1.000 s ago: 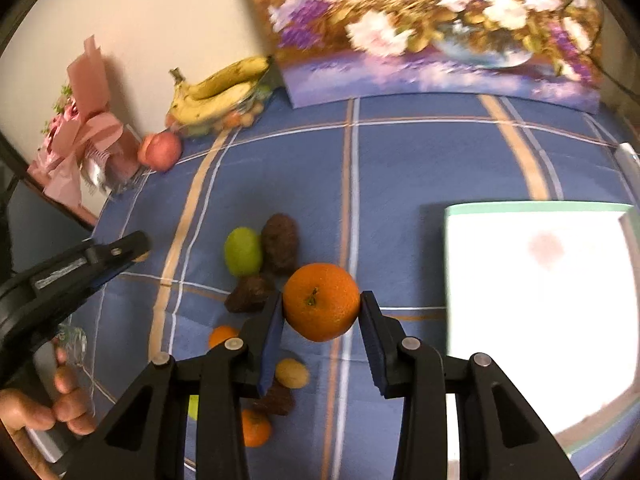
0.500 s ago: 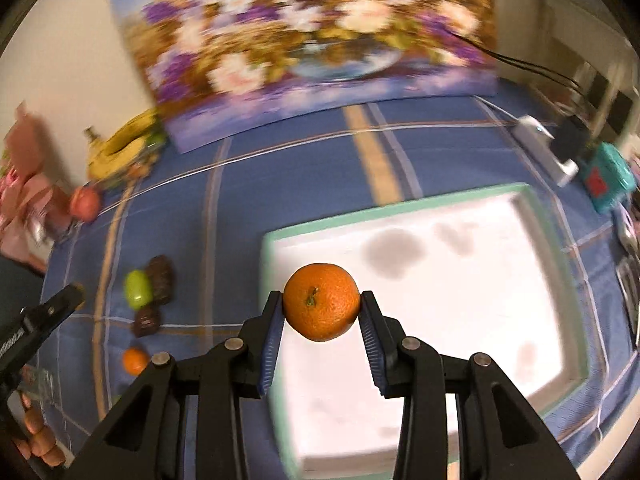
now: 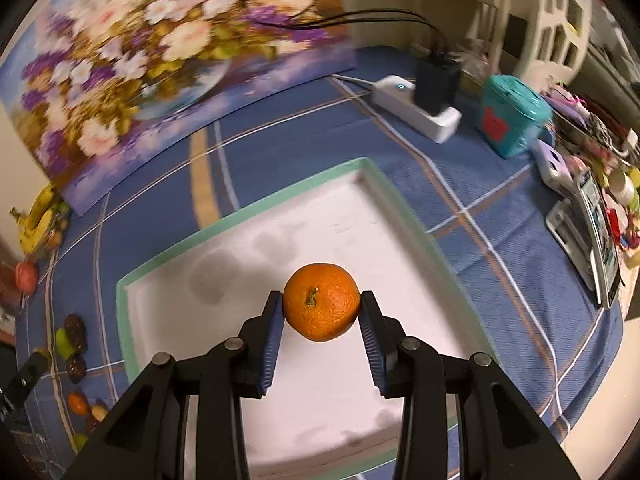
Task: Organize fruits
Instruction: 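Carry both fruits into the white tray and open both tools to release them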
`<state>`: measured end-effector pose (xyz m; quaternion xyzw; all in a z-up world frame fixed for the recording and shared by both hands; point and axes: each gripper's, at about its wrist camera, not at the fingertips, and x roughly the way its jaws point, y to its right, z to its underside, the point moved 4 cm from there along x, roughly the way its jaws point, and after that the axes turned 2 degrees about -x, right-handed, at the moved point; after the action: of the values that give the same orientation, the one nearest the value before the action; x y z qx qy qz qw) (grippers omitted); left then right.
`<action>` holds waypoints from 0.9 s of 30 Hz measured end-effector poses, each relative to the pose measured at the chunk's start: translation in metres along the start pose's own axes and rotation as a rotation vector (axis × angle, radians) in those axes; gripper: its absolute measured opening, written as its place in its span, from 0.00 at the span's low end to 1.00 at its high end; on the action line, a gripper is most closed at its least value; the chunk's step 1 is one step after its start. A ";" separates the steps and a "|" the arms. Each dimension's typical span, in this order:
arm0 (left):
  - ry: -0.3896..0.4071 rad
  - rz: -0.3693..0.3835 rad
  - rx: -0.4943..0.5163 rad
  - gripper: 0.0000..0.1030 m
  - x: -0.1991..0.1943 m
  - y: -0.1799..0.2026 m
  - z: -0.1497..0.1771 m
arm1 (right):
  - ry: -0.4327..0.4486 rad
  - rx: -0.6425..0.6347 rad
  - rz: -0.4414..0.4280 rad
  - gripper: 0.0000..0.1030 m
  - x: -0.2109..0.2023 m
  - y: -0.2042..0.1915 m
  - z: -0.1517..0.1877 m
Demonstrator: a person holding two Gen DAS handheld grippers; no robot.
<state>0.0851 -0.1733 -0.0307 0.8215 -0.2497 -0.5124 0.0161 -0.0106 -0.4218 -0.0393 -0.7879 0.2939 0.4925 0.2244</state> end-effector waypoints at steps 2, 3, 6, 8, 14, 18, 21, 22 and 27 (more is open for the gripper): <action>-0.015 0.012 0.031 0.27 0.008 0.017 0.006 | 0.003 0.009 -0.001 0.38 0.001 0.006 -0.001; -0.020 0.018 0.046 0.27 0.012 0.026 0.009 | 0.003 0.010 0.000 0.38 0.002 0.007 -0.002; -0.036 0.030 0.098 0.27 0.028 0.048 0.018 | 0.003 0.013 -0.004 0.38 0.010 0.011 -0.004; -0.046 0.024 0.129 0.27 0.041 0.059 0.024 | -0.005 0.020 -0.019 0.38 0.016 0.013 -0.003; -0.071 0.008 0.189 0.27 0.069 0.076 0.036 | -0.001 0.038 -0.048 0.38 0.035 0.018 -0.003; -0.070 0.009 0.205 0.27 0.078 0.081 0.042 | 0.018 0.043 -0.058 0.38 0.042 0.021 -0.005; -0.090 -0.004 0.214 0.27 0.086 0.082 0.046 | 0.014 0.043 -0.064 0.38 0.048 0.023 -0.004; -0.099 -0.009 0.216 0.27 0.089 0.082 0.048 | 0.007 0.040 -0.059 0.38 0.050 0.023 -0.004; -0.142 -0.022 0.232 0.27 0.098 0.083 0.055 | -0.016 0.030 -0.045 0.38 0.056 0.023 -0.002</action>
<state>0.0398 -0.2752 -0.1149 0.7821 -0.2988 -0.5371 -0.1026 -0.0059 -0.4533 -0.0909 -0.7868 0.2818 0.4892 0.2494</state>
